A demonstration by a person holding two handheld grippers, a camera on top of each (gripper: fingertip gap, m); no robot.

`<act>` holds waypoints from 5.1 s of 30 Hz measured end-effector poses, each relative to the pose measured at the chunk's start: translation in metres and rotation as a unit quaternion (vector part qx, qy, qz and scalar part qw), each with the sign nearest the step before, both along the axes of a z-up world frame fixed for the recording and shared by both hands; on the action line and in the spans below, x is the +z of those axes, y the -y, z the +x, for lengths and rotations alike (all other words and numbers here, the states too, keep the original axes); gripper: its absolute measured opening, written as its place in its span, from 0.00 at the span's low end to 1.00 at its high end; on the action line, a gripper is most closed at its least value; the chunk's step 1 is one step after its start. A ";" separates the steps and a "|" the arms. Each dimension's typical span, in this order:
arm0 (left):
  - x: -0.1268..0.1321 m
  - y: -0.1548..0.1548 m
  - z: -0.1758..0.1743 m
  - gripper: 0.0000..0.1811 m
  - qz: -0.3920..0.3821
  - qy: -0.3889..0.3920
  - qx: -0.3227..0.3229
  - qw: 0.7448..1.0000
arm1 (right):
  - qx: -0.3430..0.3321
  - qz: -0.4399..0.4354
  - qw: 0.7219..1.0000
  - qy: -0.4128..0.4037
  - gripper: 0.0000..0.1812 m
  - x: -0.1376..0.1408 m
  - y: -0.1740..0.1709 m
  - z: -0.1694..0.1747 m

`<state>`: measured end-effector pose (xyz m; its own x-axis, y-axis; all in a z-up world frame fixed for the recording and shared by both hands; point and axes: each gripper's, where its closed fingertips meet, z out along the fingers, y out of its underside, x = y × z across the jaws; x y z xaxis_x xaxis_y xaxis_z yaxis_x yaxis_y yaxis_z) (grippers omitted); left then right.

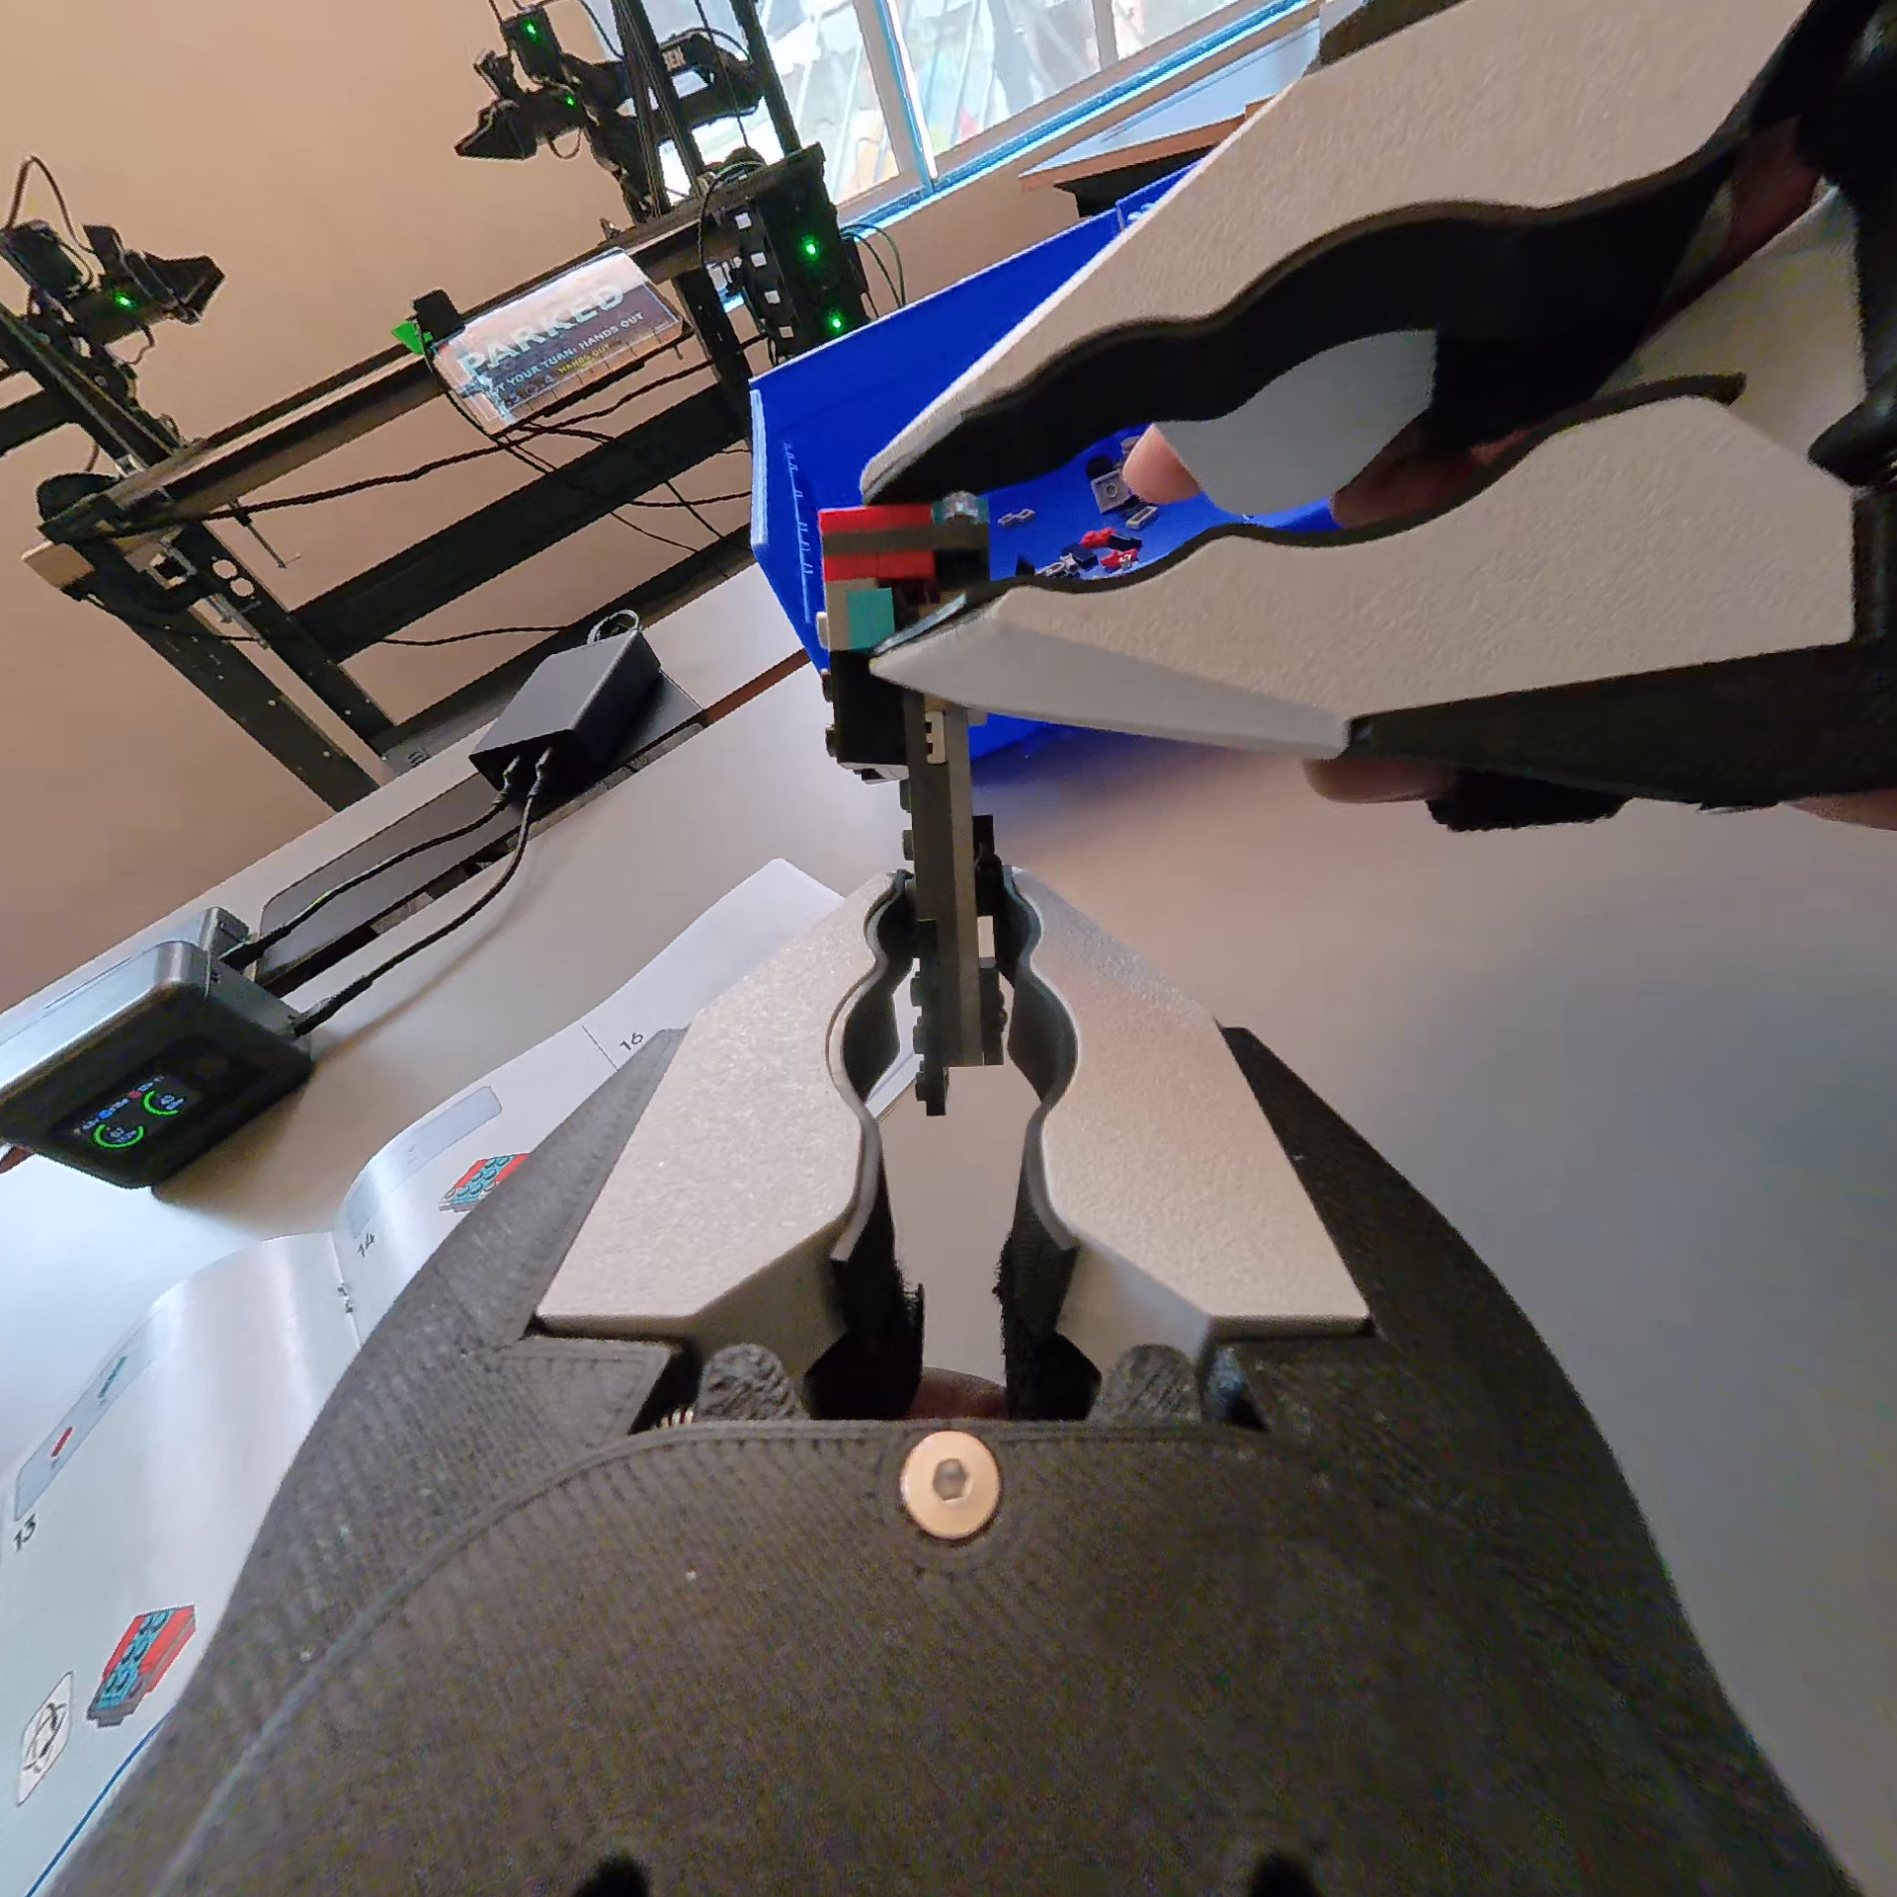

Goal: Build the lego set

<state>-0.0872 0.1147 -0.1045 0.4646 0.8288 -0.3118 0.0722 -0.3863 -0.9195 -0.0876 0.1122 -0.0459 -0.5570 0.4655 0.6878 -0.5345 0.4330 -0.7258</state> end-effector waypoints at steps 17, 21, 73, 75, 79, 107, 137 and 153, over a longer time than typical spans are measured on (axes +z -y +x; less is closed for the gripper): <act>-0.010 -0.006 0.002 0.08 0.130 0.105 -0.065 0.984 | 0.066 -0.063 0.990 0.104 0.26 0.003 -0.008 0.004; -0.009 -0.012 0.006 0.08 0.169 0.131 -0.093 0.972 | 0.080 -0.045 0.987 0.134 0.29 -0.006 -0.012 0.002; 0.000 0.003 0.000 0.08 -0.047 -0.041 -0.067 0.996 | 0.111 -0.172 0.919 0.337 0.24 0.022 -0.034 0.006; 0.007 0.004 0.001 0.08 -0.074 -0.079 -0.061 0.992 | 0.104 -0.175 0.909 0.364 0.21 0.019 -0.032 0.006; 0.016 0.007 0.001 0.08 -0.118 -0.128 -0.041 0.984 | 0.125 -0.182 0.889 0.400 0.17 0.018 -0.025 0.015; 0.007 0.002 0.008 0.09 -0.277 -0.211 -0.061 0.935 | 0.147 -0.129 0.865 0.463 0.28 -0.011 -0.019 0.028; -0.024 0.036 0.032 0.33 -0.020 0.050 -0.085 0.995 | -0.158 -0.018 0.882 0.443 0.22 -0.116 -0.118 0.032; -0.024 0.050 0.029 0.35 0.069 0.114 -0.072 0.989 | 0.009 -0.229 0.882 0.411 0.25 -0.046 -0.117 0.079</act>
